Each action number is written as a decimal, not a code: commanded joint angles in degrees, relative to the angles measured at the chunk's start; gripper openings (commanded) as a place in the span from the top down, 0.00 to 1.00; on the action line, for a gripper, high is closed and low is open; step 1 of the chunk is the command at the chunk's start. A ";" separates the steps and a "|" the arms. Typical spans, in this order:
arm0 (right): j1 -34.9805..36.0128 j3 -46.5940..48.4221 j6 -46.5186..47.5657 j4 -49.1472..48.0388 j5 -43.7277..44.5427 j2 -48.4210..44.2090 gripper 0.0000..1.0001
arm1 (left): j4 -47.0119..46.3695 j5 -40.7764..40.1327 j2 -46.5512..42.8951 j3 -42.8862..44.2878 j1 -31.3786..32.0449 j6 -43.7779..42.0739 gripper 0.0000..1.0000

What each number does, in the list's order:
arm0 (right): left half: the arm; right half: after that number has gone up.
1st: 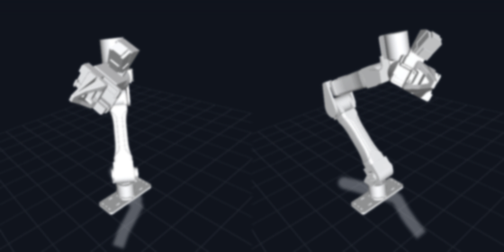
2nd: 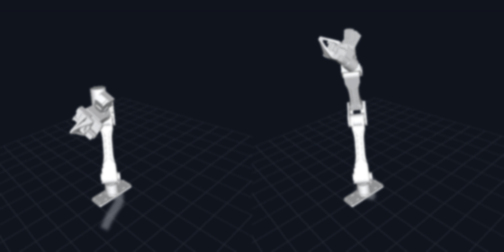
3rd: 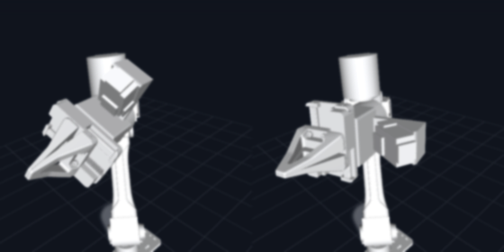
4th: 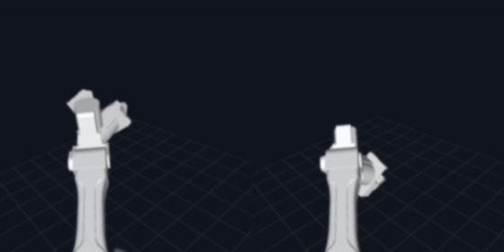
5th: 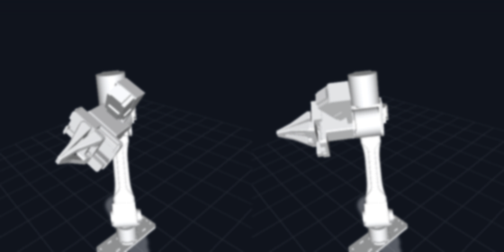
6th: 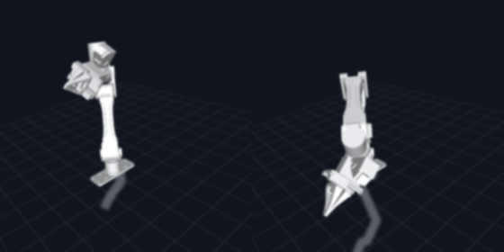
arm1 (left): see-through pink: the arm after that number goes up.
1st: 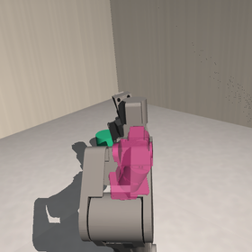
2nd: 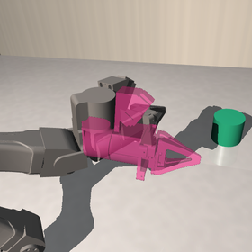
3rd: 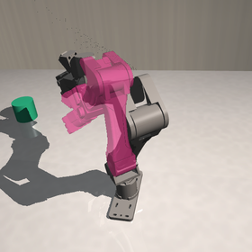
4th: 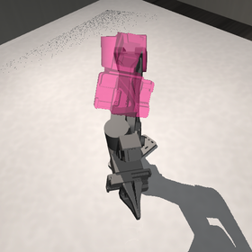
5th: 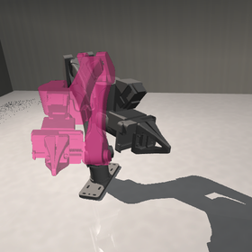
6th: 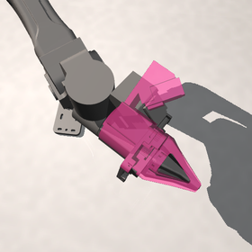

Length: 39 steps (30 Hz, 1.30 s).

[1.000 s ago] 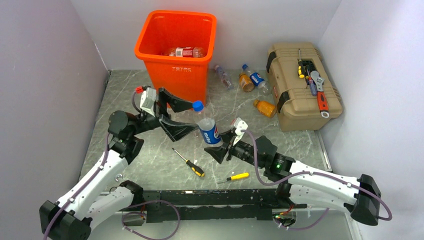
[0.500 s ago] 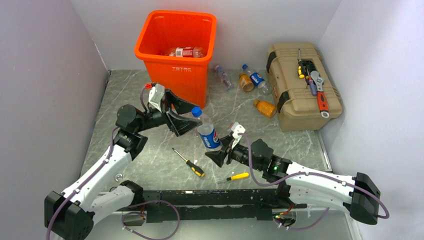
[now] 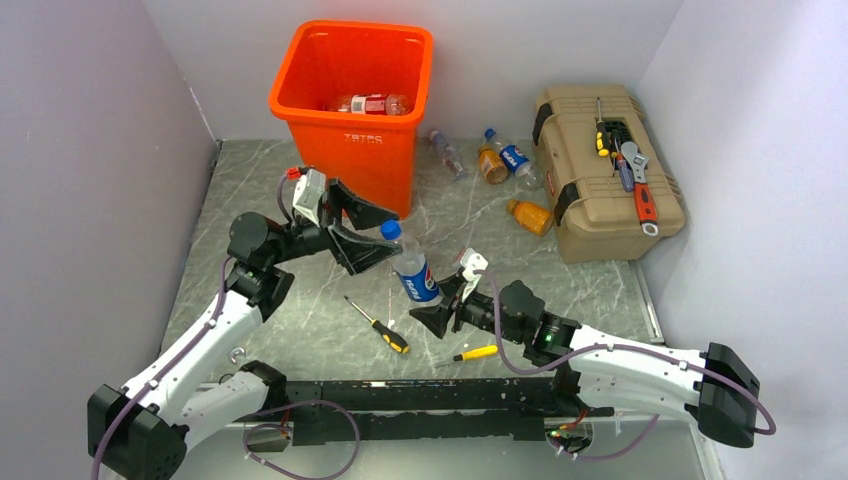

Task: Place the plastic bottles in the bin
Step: Place the plastic bottle in the trash bin.

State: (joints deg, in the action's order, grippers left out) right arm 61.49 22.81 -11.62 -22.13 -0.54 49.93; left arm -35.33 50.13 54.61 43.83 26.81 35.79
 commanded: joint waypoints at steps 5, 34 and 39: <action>0.20 0.00 0.11 -4.16 -1.56 -0.07 1.00 | -4.02 3.92 2.00 1.89 -0.18 2.37 0.57; 0.27 2.90 -3.60 0.48 1.98 -0.85 0.02 | -3.05 3.67 1.92 1.87 -0.18 1.38 1.00; 0.29 5.03 -3.83 6.45 2.63 -6.60 0.00 | 0.76 1.40 1.02 2.15 -0.19 -0.99 1.00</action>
State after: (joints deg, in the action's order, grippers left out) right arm 61.65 23.59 -14.37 -18.90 0.36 48.45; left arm -36.27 52.93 56.84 43.86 26.61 37.01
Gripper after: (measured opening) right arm 0.995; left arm 0.382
